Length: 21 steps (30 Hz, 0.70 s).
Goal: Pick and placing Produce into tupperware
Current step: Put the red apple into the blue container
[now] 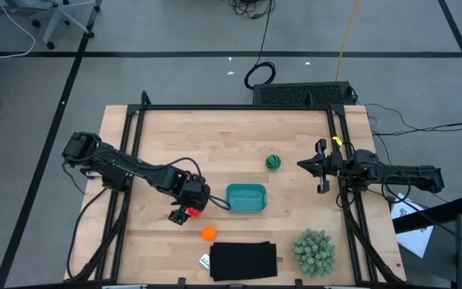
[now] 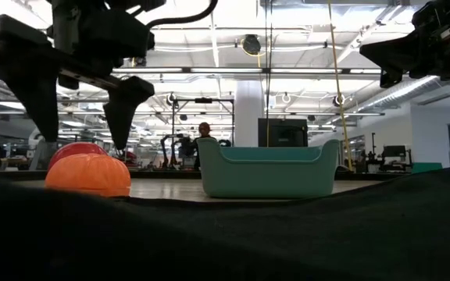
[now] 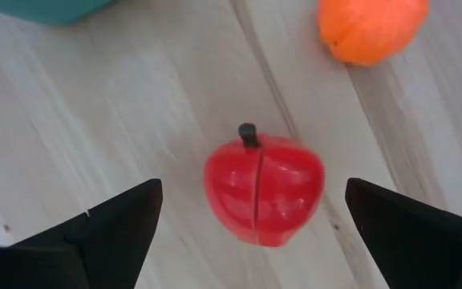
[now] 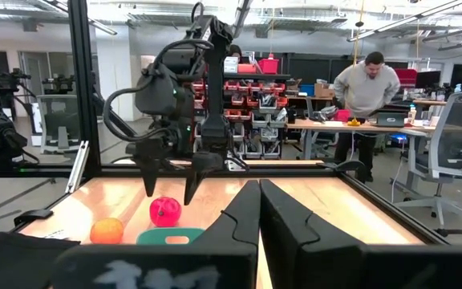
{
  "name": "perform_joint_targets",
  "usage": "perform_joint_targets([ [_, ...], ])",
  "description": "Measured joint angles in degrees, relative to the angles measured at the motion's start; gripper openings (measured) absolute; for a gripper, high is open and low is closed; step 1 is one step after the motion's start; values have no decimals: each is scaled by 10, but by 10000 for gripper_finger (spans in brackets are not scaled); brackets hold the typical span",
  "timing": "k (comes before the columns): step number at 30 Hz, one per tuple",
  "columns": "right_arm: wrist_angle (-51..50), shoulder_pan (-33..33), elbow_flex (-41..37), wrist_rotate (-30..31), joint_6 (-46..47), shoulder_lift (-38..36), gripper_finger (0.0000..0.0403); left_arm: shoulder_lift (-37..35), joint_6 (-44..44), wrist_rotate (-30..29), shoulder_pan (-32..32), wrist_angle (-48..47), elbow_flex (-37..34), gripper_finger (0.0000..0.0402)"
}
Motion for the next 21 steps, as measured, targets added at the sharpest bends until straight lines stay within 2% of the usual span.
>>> perform_joint_targets([
  [15, 0, 0, 0, 0, 0, 0, 0, 0, 25, 6, 0, 121, -73, 399],
  [21, 0, 0, 0, 0, 0, 0, 0, 0, 27, 5, 0, 142, -91, 399],
])
